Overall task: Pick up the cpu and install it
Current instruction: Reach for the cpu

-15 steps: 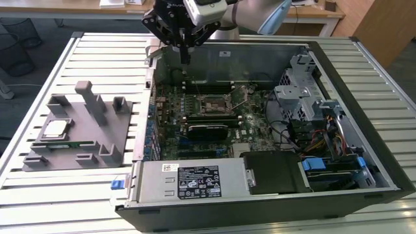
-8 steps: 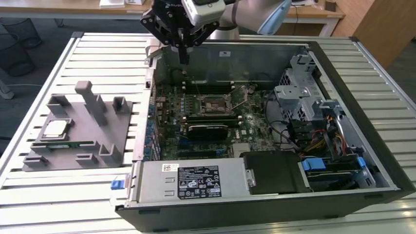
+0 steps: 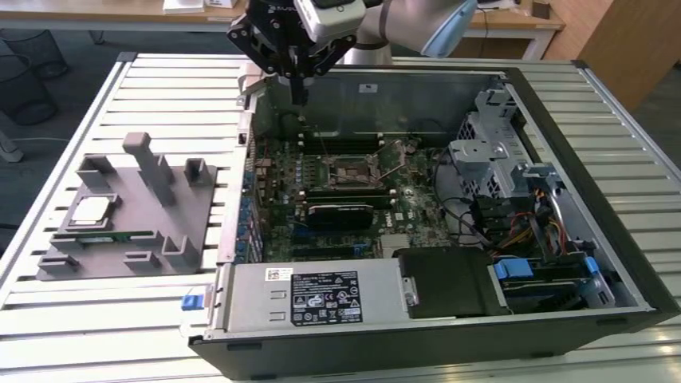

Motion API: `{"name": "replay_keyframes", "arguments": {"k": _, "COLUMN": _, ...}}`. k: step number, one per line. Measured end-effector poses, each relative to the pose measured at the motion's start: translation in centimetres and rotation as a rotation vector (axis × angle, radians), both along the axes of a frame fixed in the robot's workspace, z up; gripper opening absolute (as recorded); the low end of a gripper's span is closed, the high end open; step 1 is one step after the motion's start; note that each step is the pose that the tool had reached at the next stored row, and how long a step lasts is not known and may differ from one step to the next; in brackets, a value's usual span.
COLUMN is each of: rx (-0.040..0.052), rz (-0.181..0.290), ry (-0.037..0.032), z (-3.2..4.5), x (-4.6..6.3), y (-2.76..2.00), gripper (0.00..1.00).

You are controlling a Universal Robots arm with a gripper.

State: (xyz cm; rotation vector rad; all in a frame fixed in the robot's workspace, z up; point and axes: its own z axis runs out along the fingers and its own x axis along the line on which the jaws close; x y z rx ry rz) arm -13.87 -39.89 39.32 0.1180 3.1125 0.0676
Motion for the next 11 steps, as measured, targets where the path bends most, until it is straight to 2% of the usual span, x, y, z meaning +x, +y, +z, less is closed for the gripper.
{"name": "replay_keyframes", "arguments": {"k": 11, "rx": 0.0, "rz": 0.0, "ry": 0.0, "z": -0.01, "x": -0.46, "y": 0.0, "gripper": 0.11}}
